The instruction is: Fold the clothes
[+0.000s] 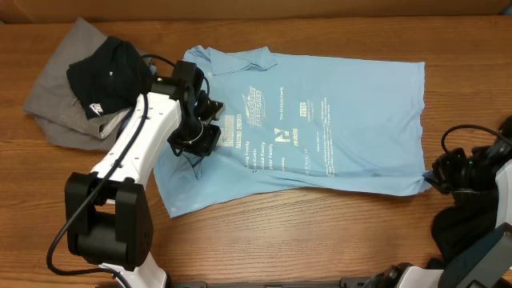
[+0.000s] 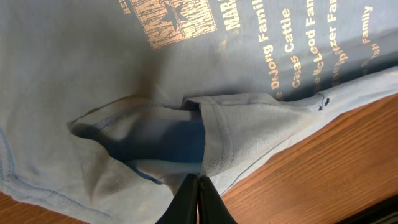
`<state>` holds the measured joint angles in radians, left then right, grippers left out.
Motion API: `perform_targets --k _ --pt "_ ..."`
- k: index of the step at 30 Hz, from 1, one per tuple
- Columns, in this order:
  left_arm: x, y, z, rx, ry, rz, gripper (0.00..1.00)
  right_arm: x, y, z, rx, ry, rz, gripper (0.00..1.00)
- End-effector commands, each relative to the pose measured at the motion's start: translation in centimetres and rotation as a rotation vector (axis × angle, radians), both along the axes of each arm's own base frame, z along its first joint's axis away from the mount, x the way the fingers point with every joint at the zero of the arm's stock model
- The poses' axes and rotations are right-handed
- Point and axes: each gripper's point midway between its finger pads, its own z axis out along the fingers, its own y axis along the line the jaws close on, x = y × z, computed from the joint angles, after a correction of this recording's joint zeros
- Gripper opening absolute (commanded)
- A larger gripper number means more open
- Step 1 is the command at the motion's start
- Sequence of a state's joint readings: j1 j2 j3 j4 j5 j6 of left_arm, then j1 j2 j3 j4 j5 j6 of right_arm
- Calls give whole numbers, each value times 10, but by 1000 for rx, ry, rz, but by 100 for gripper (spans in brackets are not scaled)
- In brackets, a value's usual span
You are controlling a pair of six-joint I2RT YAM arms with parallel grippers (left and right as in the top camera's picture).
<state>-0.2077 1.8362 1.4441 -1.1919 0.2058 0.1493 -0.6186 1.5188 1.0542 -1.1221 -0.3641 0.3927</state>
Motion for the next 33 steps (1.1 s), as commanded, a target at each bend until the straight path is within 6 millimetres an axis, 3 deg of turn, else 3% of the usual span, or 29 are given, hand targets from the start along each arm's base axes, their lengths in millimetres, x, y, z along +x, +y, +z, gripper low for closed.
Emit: perform_targets --k 1,9,12,16,18,19,29,33 --pt "10 -2 20 -25 -61 1 4 8 3 11 -15 -37 19 8" --pt "10 -2 20 -24 -61 0 4 2 5 2 -25 -8 25 9" --pt "10 -1 20 -20 -61 -2 4 0 2 0 -42 4 24 29" --pt "10 -1 20 -16 -62 -2 4 -8 -3 -4 -74 48 22 31" --pt "10 -1 20 -15 -62 -2 4 -12 -3 -8 -78 64 21 45" --pt "11 0 20 -10 -64 -2 4 -14 -2 -11 -75 71 22 47" --pt "16 23 17 127 -84 61 4 -61 8 -61 -62 236 -79 40" --pt "15 22 17 119 -83 60 4 -55 4 -76 -86 183 -95 40"
